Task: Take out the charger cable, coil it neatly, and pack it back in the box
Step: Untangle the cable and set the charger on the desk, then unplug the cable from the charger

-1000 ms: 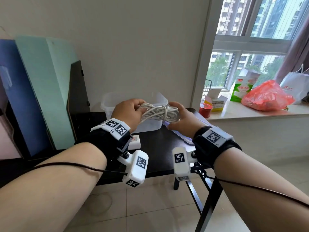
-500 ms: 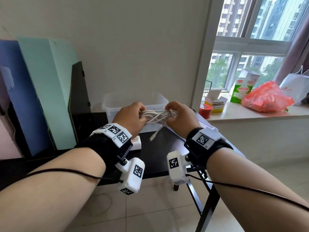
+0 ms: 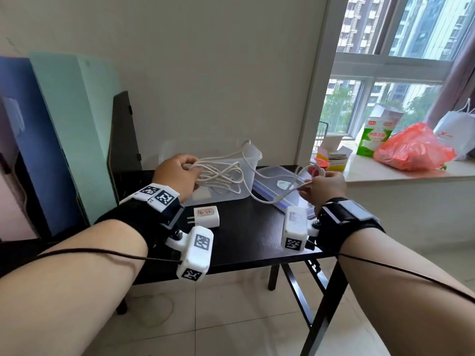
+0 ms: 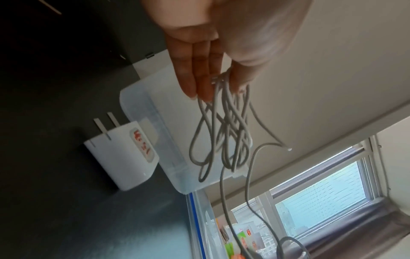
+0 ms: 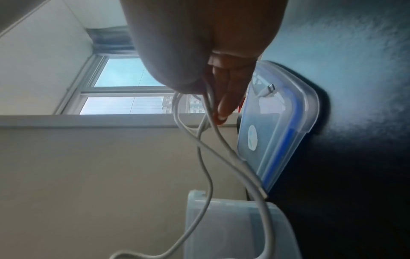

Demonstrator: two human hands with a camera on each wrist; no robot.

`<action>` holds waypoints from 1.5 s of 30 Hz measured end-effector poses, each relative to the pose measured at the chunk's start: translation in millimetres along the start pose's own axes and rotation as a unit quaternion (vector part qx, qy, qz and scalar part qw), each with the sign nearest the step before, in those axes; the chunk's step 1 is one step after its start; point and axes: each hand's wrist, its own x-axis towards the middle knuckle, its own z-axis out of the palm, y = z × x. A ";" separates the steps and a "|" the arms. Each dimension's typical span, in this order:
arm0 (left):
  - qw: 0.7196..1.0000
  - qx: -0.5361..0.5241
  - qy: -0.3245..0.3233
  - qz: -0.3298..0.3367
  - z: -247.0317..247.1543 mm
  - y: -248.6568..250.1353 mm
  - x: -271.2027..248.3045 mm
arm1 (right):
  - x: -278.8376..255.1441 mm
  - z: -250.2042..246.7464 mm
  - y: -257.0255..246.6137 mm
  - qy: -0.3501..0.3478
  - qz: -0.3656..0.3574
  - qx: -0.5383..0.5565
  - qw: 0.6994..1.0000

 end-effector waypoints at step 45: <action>0.943 0.317 -0.076 -0.066 -10.9 -72.7 -5.2 | -50.5 41.9 19.9 -0.120 -0.224 -0.412 0.875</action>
